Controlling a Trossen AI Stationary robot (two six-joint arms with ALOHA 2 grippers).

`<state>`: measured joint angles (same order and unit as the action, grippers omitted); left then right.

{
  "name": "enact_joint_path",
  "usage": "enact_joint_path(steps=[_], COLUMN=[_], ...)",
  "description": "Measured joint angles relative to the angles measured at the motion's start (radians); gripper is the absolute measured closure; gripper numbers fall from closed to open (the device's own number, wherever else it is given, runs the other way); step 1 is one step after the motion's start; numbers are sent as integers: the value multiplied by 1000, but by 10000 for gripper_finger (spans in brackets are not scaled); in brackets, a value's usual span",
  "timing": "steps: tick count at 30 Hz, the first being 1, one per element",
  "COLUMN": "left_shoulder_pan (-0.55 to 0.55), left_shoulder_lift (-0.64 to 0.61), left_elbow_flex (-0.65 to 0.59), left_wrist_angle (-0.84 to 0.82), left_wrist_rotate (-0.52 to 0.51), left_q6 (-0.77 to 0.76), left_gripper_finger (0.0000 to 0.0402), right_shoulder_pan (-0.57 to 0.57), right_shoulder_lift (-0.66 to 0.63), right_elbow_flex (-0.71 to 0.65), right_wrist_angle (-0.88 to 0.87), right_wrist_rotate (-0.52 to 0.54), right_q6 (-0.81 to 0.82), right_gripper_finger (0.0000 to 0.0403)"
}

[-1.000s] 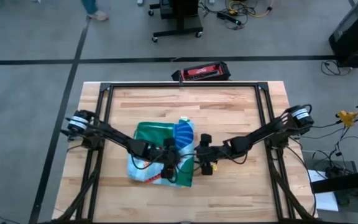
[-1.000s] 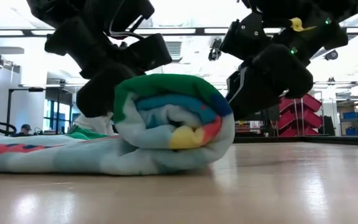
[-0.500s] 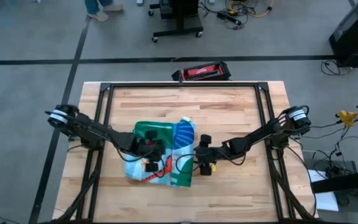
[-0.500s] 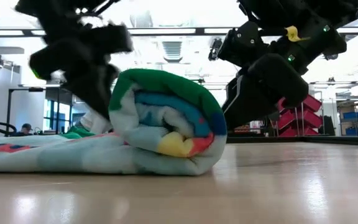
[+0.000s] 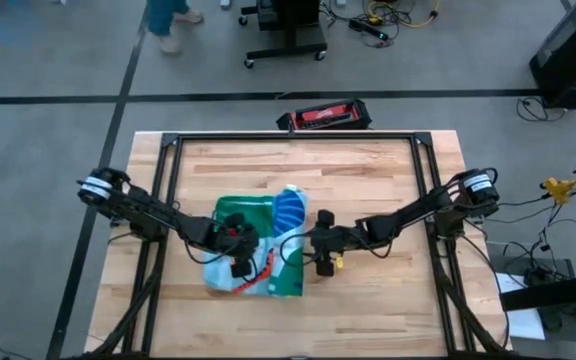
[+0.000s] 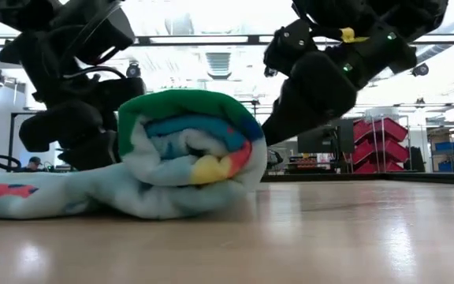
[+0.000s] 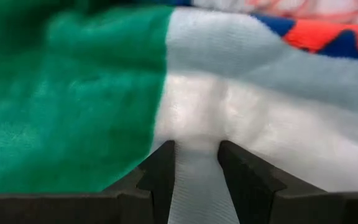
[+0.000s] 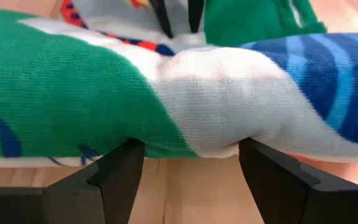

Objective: Roll towel
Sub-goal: Roll the multi-color dinosaur print towel

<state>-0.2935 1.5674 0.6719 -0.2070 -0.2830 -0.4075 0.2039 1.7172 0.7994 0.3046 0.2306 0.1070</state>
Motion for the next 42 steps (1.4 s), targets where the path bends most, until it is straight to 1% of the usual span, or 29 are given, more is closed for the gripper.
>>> enact_joint_path(steps=[4, 7, 10, 14, 19, 22, 24, 26, 29, 33, 36, 38, 42], left_shoulder_pan=[1, 1, 0, 0, 1, 0, 0, -5, -8, -26, -31, -31, -31], left_shoulder_lift=[3, 4, 5, 5, 62, 120, 149, 154, 125, 57, -16, -55, -138], left_elbow_flex=[20, 28, 27, 19, 19, 24, 36, 58, 103, 179, 238, 251, 244], left_wrist_angle=[-3, 1, 37, 111, 168, 209, 196, 150, 39, -179, -334, -426, -519], left_wrist_rotate=[6, 10, -17, -36, -40, -41, -39, -37, -19, 6, 7, 2, 9], left_q6=[9, 24, 37, 58, 70, 69, 67, 66, 69, 93, 91, 76, 39], left_gripper_finger=[283, 283, 283, 283, 283, 283, 283, 283, 283, 283, 283, 283, 283], right_shoulder_pan=[-1, -2, -2, -9, -13, -13, -14, -18, -24, -28, -28, -28, -28], right_shoulder_lift=[0, 2, 27, 101, 195, 211, 211, 211, 211, 211, 211, 211, 211], right_elbow_flex=[49, 86, 128, 187, 271, 315, 346, 367, 374, 369, 367, 367, 367], right_wrist_angle=[0, -1, -9, -11, -18, -32, -81, -116, -128, -127, -128, -128, -129], right_wrist_rotate=[-3, -26, -28, -39, -48, -48, -49, -50, -56, -55, -56, -56, -56], right_q6=[-52, -88, -126, -140, -155, -184, -201, -211, -212, -212, -212, -212, -212], right_gripper_finger=[155, 150, 145, 145, 151, 153, 152, 149, 146, 144, 149, 153, 157])
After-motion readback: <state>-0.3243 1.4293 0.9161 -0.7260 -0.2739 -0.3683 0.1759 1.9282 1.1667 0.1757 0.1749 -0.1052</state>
